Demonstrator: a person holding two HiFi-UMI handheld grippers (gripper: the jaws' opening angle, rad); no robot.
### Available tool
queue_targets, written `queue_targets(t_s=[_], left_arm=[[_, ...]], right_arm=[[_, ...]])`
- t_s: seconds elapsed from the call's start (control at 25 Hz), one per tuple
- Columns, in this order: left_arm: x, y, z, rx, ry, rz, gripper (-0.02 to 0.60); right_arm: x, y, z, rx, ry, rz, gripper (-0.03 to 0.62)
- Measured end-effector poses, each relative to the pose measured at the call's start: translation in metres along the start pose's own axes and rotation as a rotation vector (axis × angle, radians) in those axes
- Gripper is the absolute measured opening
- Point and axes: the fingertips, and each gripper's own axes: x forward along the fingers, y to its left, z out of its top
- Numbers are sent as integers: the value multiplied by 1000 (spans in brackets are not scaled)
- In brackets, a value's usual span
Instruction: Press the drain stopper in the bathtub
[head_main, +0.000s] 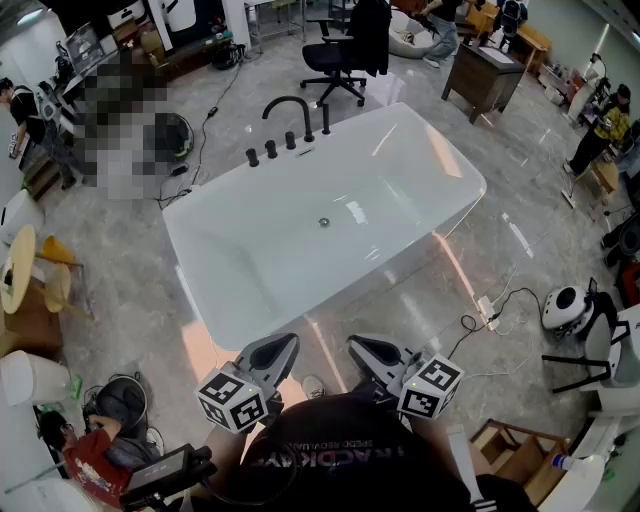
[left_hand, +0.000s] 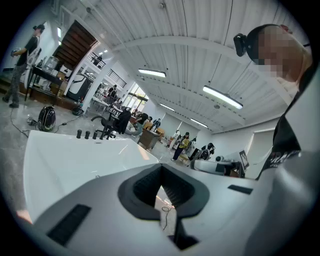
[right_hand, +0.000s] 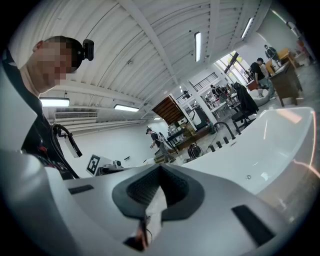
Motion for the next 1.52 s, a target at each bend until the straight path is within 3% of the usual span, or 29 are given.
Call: queue_targets(t_s=[0.72,1.52], left_arm=[[-4,0,5,-2,-5,10,8],[6,-17,-6,17,6,-10,8]], right_arm=[[5,9,5,-2,-5,50,17],[-20,4,2,19,-50,49,17]])
